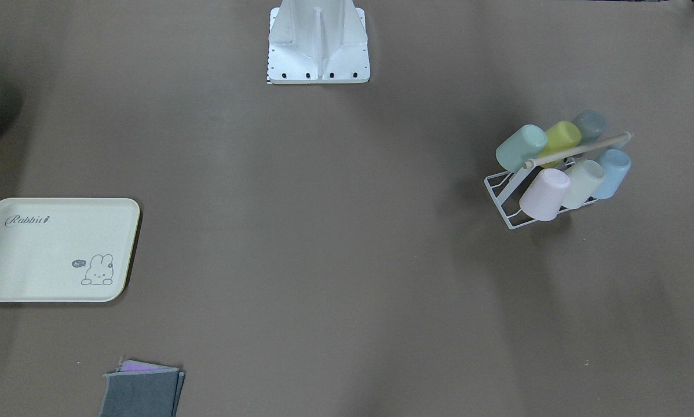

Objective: Pick up and place green cup on tray

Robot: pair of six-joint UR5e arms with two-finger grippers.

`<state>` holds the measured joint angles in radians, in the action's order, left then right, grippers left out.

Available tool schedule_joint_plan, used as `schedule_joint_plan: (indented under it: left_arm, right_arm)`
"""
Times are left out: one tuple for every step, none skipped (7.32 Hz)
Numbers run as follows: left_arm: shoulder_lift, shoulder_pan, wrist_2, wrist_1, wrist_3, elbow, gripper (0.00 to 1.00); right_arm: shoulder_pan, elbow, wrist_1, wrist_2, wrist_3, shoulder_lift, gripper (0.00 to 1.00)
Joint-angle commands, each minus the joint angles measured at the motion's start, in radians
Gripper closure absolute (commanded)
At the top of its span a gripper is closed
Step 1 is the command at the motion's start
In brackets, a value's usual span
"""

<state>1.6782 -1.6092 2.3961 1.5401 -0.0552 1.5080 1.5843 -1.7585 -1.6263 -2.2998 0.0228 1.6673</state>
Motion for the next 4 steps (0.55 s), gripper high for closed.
schedule_joint_plan:
  left_arm:
    - [0.0,0.0,0.0,0.0,0.0,0.0,0.02]
    - [-0.002,0.0,0.0,0.003,0.0,0.0,0.02]
    - [-0.002,0.0,0.0,0.003,-0.002,0.0,0.02]
    - [0.0,0.0,0.0,0.005,0.0,0.0,0.02]
  right_arm:
    - [-0.007,0.001,-0.006,0.013,0.0,-0.003,0.01]
    - [-0.01,0.001,-0.001,0.026,0.0,-0.001,0.01]
    - [-0.056,0.005,-0.003,0.031,0.002,-0.014,0.01]
    - [-0.11,0.008,-0.004,0.068,0.079,-0.077,0.02]
